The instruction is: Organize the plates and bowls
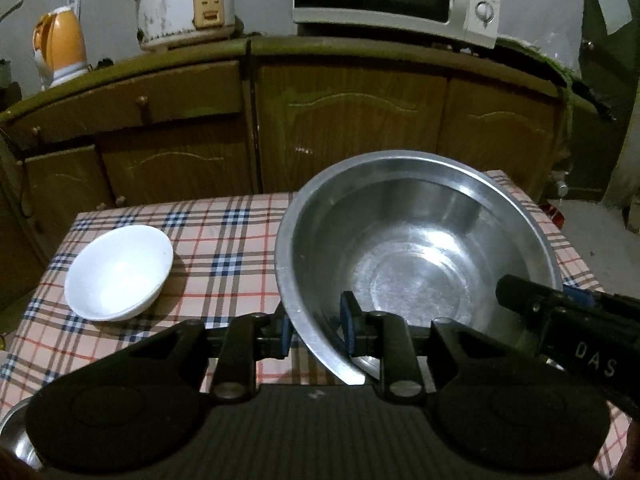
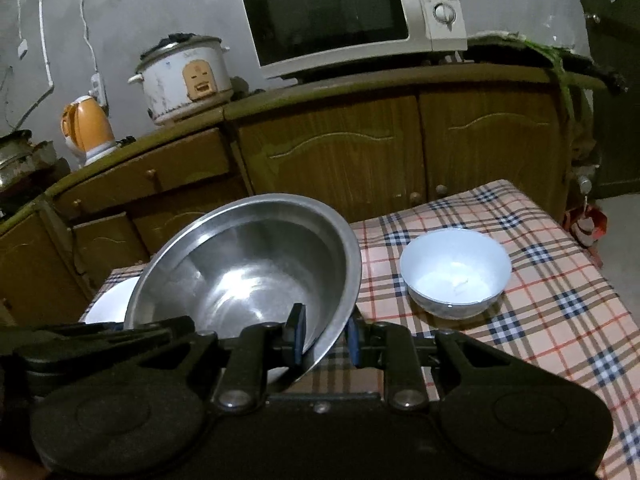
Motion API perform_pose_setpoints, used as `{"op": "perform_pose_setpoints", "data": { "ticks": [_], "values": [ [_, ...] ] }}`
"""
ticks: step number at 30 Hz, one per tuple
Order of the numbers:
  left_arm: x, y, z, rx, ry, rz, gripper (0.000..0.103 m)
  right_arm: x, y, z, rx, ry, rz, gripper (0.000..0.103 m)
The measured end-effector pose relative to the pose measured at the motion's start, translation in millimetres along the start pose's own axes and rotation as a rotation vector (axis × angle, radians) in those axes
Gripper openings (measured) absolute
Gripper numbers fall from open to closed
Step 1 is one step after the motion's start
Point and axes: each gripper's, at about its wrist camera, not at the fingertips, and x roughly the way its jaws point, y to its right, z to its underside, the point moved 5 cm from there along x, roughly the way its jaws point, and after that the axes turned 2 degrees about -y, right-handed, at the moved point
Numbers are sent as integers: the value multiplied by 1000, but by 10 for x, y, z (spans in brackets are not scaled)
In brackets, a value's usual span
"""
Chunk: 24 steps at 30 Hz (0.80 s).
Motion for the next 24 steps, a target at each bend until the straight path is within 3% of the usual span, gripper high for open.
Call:
{"op": "perform_pose_setpoints", "data": {
  "ticks": [24],
  "values": [
    [-669, 106, 206, -7, 62, 3, 27, -900, -71, 82, -8, 77, -12, 28]
  ]
}}
